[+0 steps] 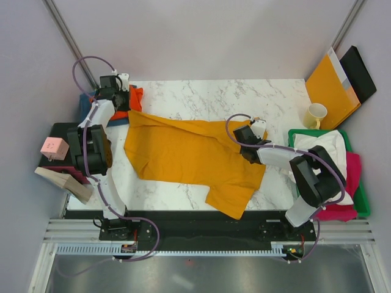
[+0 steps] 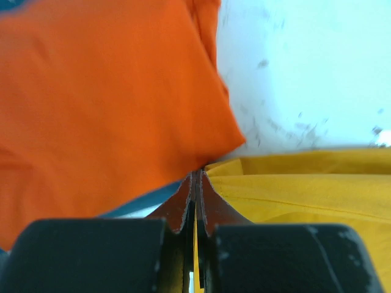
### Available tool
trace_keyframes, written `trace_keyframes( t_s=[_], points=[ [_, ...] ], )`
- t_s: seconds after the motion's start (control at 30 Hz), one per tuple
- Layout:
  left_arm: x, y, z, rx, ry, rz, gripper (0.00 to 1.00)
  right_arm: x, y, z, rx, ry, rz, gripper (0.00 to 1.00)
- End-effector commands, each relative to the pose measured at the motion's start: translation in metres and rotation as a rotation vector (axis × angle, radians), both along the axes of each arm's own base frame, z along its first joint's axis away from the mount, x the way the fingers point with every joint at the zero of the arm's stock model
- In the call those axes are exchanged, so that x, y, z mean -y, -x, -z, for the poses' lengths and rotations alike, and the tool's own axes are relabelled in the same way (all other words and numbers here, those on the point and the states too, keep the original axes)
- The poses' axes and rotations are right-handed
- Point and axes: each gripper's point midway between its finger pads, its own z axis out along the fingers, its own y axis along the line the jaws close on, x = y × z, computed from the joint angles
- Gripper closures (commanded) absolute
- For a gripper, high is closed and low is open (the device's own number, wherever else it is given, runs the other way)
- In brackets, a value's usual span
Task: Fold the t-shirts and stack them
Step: Fold the flattened tshirt in 1/3 of the way
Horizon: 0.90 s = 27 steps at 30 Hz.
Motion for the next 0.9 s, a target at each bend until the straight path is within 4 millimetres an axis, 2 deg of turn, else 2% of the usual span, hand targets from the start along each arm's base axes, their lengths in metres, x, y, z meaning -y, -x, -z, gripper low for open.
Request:
trace_keyframes(
  t_s=[0.0, 0.03, 0.07, 0.1, 0.13, 0.17, 0.2, 0.23, 0.27, 0.3, 0.4, 0.53, 0.8, 0.87],
  points=[
    [0.007, -0.04, -0.101, 0.227, 0.044, 0.013, 0.98, -0.011, -0.027, -0.041, 0.092, -0.011, -0.004, 1.0],
    [0.011, -0.048, -0.123, 0.273, 0.039, 0.022, 0.98, -0.012, -0.033, -0.05, 0.114, -0.013, -0.001, 1.0],
    [0.011, -0.052, -0.131, 0.29, 0.036, 0.025, 0.98, -0.012, -0.035, -0.054, 0.124, -0.01, 0.002, 1.0],
    [0.014, -0.057, -0.129, 0.288, 0.031, 0.033, 0.98, -0.013, -0.039, -0.061, 0.143, -0.014, 0.006, 1.0],
    [0.016, -0.065, -0.149, 0.332, 0.021, 0.039, 0.98, -0.012, -0.042, -0.065, 0.152, -0.01, 0.007, 1.0],
    [0.017, -0.07, -0.152, 0.341, 0.014, 0.045, 0.98, -0.011, -0.045, -0.07, 0.166, -0.006, 0.014, 1.0],
    [0.022, -0.075, -0.144, 0.324, 0.001, 0.061, 0.98, -0.012, -0.049, -0.074, 0.175, -0.008, 0.016, 1.0],
    [0.02, -0.082, -0.156, 0.351, -0.015, 0.057, 0.98, -0.013, -0.052, -0.076, 0.18, -0.007, 0.016, 1.0],
    [0.024, -0.085, -0.154, 0.349, -0.028, 0.069, 0.98, -0.014, -0.054, -0.079, 0.186, -0.008, 0.017, 1.0],
    [0.025, -0.089, -0.142, 0.328, -0.033, 0.073, 0.98, -0.014, -0.055, -0.076, 0.179, -0.003, 0.015, 1.0],
    [0.027, -0.091, -0.125, 0.297, -0.05, 0.081, 0.98, -0.016, -0.055, -0.07, 0.168, -0.006, 0.017, 1.0],
    [0.027, -0.081, -0.088, 0.217, -0.042, 0.072, 0.98, -0.012, -0.049, -0.059, 0.147, -0.002, 0.026, 1.0],
    [0.016, -0.053, -0.059, 0.169, -0.046, 0.054, 0.98, -0.004, -0.031, -0.037, 0.093, 0.014, 0.025, 1.0],
    [0.008, -0.048, -0.061, 0.172, -0.04, 0.032, 0.98, -0.003, -0.024, -0.03, 0.078, 0.008, 0.029, 1.0]
  ],
)
